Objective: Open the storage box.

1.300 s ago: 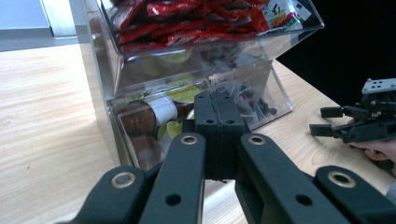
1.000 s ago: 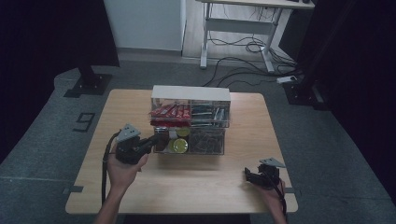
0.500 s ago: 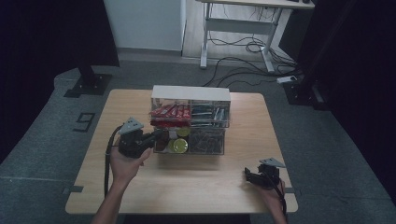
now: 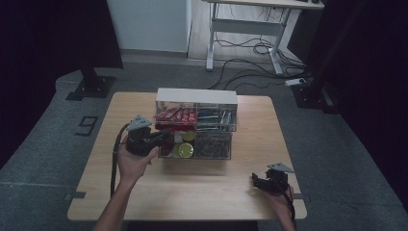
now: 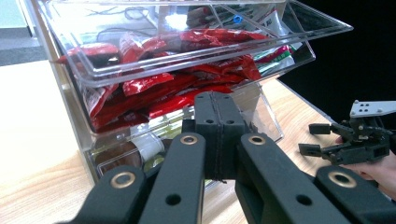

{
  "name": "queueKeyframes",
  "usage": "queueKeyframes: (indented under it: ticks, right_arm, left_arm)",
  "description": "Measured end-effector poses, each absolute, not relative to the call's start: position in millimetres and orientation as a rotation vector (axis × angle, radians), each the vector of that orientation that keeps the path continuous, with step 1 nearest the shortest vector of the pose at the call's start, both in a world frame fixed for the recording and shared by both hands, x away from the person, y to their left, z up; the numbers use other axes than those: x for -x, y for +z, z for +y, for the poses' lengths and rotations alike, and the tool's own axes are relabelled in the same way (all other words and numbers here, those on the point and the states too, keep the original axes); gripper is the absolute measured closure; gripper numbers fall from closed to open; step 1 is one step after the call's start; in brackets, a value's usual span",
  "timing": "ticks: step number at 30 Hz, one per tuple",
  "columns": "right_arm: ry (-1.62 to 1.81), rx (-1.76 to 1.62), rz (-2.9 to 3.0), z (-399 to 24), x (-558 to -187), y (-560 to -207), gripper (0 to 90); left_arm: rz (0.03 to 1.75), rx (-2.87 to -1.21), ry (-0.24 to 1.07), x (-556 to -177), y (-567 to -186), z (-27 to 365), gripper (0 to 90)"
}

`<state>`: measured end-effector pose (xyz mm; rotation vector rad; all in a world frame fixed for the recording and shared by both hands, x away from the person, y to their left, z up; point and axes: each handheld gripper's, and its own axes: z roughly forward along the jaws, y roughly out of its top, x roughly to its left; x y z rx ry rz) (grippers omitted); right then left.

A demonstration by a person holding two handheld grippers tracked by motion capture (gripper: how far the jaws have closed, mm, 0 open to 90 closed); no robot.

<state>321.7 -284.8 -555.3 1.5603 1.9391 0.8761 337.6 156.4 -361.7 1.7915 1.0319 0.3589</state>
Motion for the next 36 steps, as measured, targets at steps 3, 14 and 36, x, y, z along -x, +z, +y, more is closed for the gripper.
queueKeyframes:
  ticks: [3,14,36]
  right_arm:
    - [0.876,-1.560,1.939,-284.8,-321.7,-555.3,16.0]
    - [0.877,-1.562,1.940,-284.8,-321.7,-555.2,16.0]
    - [0.876,-1.559,1.940,-284.9,-321.8,-555.3,16.0]
  left_arm:
    - [1.029,-1.795,0.361,-339.9,-360.1,154.6,90.0]
    - [1.037,-1.794,0.346,-352.1,-355.8,150.1,90.0]
    - [1.026,-1.815,0.383,-357.2,-335.7,145.8,90.0]
